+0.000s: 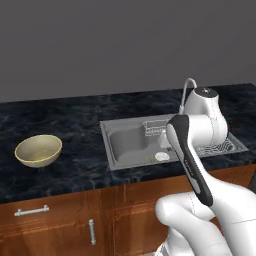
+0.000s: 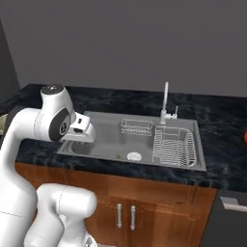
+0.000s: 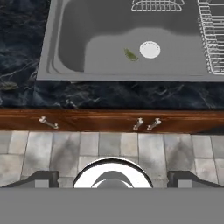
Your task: Pick the tangerines from the cabinet and place them in one bowl. Pick the lemon wedge from the sink and place it in the other bowl.
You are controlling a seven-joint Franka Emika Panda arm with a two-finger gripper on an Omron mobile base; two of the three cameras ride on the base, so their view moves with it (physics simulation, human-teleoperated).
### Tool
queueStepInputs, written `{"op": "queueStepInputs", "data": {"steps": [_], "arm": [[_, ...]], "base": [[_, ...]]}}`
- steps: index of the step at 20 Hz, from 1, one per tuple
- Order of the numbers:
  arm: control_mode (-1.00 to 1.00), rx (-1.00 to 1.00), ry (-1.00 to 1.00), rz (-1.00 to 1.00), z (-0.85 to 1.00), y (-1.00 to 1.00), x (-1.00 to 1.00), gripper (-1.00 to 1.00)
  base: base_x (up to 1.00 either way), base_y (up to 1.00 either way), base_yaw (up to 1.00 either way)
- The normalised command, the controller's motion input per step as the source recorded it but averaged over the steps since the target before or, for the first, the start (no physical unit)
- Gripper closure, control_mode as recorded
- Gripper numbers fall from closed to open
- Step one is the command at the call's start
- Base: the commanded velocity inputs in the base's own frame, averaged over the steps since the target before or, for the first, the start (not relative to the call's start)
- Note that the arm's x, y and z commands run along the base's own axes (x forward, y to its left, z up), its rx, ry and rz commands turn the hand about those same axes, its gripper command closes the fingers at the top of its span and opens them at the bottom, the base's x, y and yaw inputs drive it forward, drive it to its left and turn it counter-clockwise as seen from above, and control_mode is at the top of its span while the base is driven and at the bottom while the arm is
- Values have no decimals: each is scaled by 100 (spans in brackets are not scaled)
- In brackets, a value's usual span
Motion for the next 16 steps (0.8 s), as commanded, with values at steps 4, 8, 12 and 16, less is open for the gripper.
{"op": "queueStepInputs", "data": {"steps": [4, 8, 12, 16], "arm": [[100, 0, 0, 0, 0, 0, 0, -100], [100, 0, 0, 0, 0, 0, 0, -100], [100, 0, 0, 0, 0, 0, 0, -100], [100, 0, 0, 0, 0, 0, 0, -100]], "base": [[18, 76, 0], [45, 17, 0], [54, 4, 0], [58, 2, 0]]}}
